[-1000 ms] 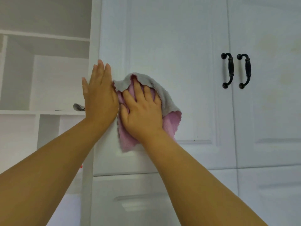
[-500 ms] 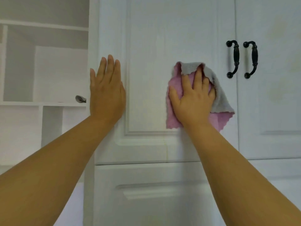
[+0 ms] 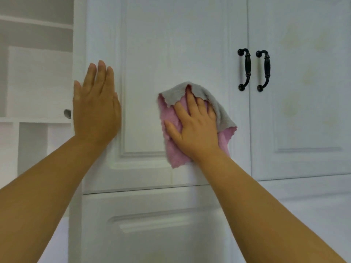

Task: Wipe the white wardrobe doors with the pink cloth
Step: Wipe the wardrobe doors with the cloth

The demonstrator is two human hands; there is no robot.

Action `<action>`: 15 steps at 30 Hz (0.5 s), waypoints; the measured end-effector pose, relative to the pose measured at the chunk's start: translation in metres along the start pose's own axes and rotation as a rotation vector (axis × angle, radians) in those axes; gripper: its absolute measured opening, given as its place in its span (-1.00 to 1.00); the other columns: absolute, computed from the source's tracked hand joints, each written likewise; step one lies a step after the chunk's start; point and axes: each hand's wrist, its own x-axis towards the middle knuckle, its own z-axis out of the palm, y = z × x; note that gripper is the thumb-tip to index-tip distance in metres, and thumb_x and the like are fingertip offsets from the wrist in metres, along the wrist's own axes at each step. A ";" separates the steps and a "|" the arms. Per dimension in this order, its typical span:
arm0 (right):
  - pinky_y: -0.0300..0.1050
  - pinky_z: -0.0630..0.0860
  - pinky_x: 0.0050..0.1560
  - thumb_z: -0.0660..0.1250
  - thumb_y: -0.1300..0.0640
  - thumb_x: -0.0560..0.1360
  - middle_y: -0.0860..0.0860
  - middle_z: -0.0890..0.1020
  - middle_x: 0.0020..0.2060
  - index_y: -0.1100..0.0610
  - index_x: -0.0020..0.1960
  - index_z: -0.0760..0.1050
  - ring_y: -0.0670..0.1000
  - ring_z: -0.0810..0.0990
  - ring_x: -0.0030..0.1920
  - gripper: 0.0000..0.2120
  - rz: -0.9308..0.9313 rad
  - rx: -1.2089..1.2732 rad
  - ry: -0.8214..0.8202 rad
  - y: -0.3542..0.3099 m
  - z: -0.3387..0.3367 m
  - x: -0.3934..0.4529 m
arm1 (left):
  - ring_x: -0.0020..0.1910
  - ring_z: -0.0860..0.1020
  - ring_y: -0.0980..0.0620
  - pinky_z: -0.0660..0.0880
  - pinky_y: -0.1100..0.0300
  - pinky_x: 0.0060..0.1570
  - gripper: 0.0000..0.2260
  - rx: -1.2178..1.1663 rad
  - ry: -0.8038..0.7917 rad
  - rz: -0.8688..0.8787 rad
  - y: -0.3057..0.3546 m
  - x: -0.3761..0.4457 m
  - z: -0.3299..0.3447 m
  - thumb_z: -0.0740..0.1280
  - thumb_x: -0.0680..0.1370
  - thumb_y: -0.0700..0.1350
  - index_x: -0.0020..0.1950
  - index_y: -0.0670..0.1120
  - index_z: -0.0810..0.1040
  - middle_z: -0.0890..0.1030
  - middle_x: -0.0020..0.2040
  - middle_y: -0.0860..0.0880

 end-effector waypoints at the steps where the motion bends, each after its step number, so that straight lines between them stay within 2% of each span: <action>1: 0.15 0.05 0.51 0.02 -0.28 0.58 0.12 0.17 0.60 -0.08 0.59 0.21 0.22 0.22 0.53 -0.37 0.031 0.004 -0.003 0.011 -0.002 -0.002 | 0.61 0.00 -0.12 0.01 -0.21 0.52 -0.50 -0.003 0.003 -0.001 0.001 0.000 0.000 0.08 0.66 -0.21 0.61 -0.19 0.09 0.08 0.63 -0.14; 4: 0.14 0.06 0.53 -0.01 -0.17 0.64 0.18 0.15 0.59 -0.01 0.61 0.14 0.26 0.22 0.53 -0.42 0.142 0.036 0.043 0.031 -0.002 -0.016 | 0.62 0.00 -0.12 -0.04 -0.13 0.54 -0.50 -0.052 0.022 0.014 0.000 -0.001 0.001 0.08 0.67 -0.22 0.61 -0.20 0.10 0.07 0.63 -0.15; 7: 0.11 0.14 0.52 0.00 -0.03 0.67 0.28 0.32 0.50 0.19 0.56 0.24 0.29 0.30 0.48 -0.47 0.277 0.107 0.150 0.030 0.005 -0.041 | 0.62 -0.01 -0.11 -0.12 -0.02 0.56 -0.51 -0.118 0.042 0.024 -0.005 -0.008 0.001 0.08 0.67 -0.23 0.61 -0.21 0.10 0.06 0.63 -0.17; 9: 0.06 0.11 0.52 0.01 0.03 0.68 0.28 0.38 0.45 0.27 0.55 0.23 0.28 0.31 0.46 -0.49 0.352 0.171 0.193 0.021 0.011 -0.058 | 0.61 -0.01 -0.12 -0.14 0.01 0.56 -0.52 -0.134 0.049 0.036 -0.006 -0.012 0.002 0.07 0.67 -0.24 0.61 -0.22 0.10 0.07 0.62 -0.18; 15: 0.06 0.01 0.56 0.02 0.05 0.68 0.32 0.32 0.47 0.32 0.56 0.16 0.34 0.25 0.48 -0.46 0.460 0.181 0.137 -0.009 0.020 -0.103 | 0.61 -0.01 -0.15 -0.16 -0.01 0.56 -0.52 -0.129 0.026 0.044 -0.009 -0.018 -0.001 0.05 0.67 -0.24 0.60 -0.23 0.09 0.06 0.62 -0.20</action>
